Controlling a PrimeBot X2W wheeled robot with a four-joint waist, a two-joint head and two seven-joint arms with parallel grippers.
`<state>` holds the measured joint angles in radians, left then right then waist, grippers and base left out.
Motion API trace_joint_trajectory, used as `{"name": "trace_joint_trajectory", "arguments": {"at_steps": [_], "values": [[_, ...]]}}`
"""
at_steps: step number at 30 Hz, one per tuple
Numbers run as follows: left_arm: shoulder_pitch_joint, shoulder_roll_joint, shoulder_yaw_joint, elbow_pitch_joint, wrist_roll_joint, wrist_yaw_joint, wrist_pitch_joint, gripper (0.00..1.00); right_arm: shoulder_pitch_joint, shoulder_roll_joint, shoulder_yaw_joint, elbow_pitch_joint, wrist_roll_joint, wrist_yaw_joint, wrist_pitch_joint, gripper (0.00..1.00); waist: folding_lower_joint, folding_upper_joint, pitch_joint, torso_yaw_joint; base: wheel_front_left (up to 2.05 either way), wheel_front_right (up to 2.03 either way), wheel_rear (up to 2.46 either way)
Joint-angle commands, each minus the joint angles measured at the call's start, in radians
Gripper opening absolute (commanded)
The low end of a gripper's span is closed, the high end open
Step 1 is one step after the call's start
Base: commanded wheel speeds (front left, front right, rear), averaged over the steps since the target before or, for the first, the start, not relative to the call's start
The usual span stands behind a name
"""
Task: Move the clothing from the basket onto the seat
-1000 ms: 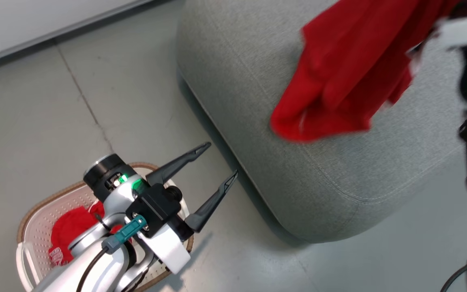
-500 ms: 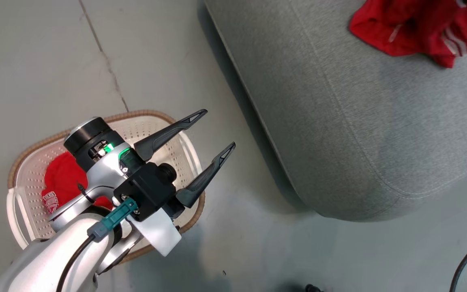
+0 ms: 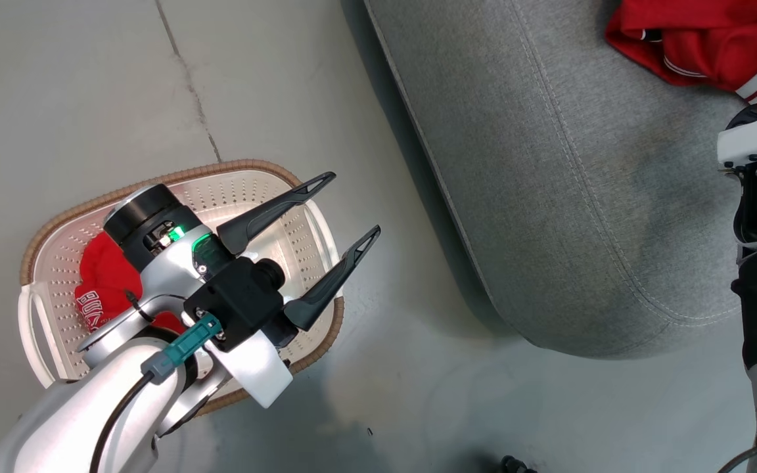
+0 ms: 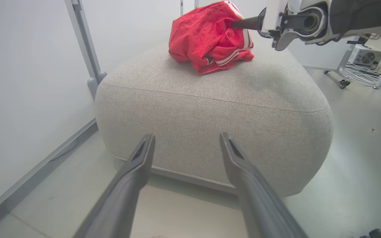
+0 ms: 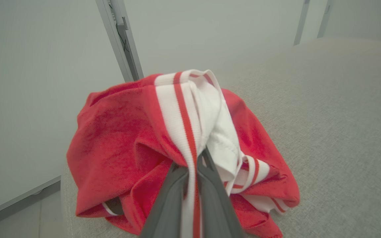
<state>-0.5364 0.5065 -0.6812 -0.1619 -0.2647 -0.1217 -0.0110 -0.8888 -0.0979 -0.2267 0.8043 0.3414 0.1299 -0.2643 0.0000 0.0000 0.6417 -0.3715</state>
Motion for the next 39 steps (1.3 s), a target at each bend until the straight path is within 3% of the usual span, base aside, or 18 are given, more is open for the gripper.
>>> {"name": "trace_joint_trajectory", "arguments": {"at_steps": [1, 2, 3, 7, 15, 26, 39], "values": [[-0.005, 0.000, 0.001, 0.003, -0.005, 0.004, -0.007, 1.00, 0.008, -0.010, -0.007, -0.015, -0.004, 0.002, -0.002, 0.14, 0.0000, 0.0000, -0.008, 0.000, 0.00, 0.00, 0.00], [-0.004, -0.002, -0.001, 0.008, -0.006, 0.004, -0.009, 1.00, 0.024, -0.006, -0.005, -0.022, -0.007, 0.002, -0.002, 0.80, 0.0000, 0.0000, -0.016, 0.000, 0.00, 0.00, 0.00], [0.003, -0.007, -0.002, 0.020, -0.009, 0.008, -0.016, 1.00, 0.054, -0.007, -0.009, -0.044, -0.011, 0.002, -0.002, 1.00, 0.0000, 0.0000, -0.037, 0.001, 0.00, 0.00, 0.00], [0.020, -0.020, -0.003, 0.037, -0.019, 0.018, -0.032, 1.00, 0.099, -0.008, -0.013, -0.085, -0.019, 0.002, -0.002, 1.00, 0.0000, 0.0000, -0.077, 0.003, 0.00, 0.00, 0.00], [0.092, -0.070, 0.021, 0.109, -0.076, 0.085, -0.087, 1.00, 0.288, 0.009, -0.004, -0.263, -0.067, 0.002, -0.002, 1.00, 0.0000, 0.0000, -0.221, 0.041, 0.00, 0.00, 0.00], [0.185, -0.139, 0.106, 0.201, -0.169, 0.191, -0.183, 1.00, 0.511, 0.041, 0.061, -0.534, -0.135, 0.002, -0.002, 1.00, 0.0000, 0.0000, -0.336, 0.191, 0.00, 0.00, 0.00], [0.283, -0.185, 0.229, 0.299, -0.251, 0.257, -0.247, 1.00, 0.684, 0.045, 0.169, -0.660, -0.129, 0.002, 0.042, 1.00, 0.0000, 0.0000, -0.437, 0.333, 0.00, 0.00, 0.00]]}}
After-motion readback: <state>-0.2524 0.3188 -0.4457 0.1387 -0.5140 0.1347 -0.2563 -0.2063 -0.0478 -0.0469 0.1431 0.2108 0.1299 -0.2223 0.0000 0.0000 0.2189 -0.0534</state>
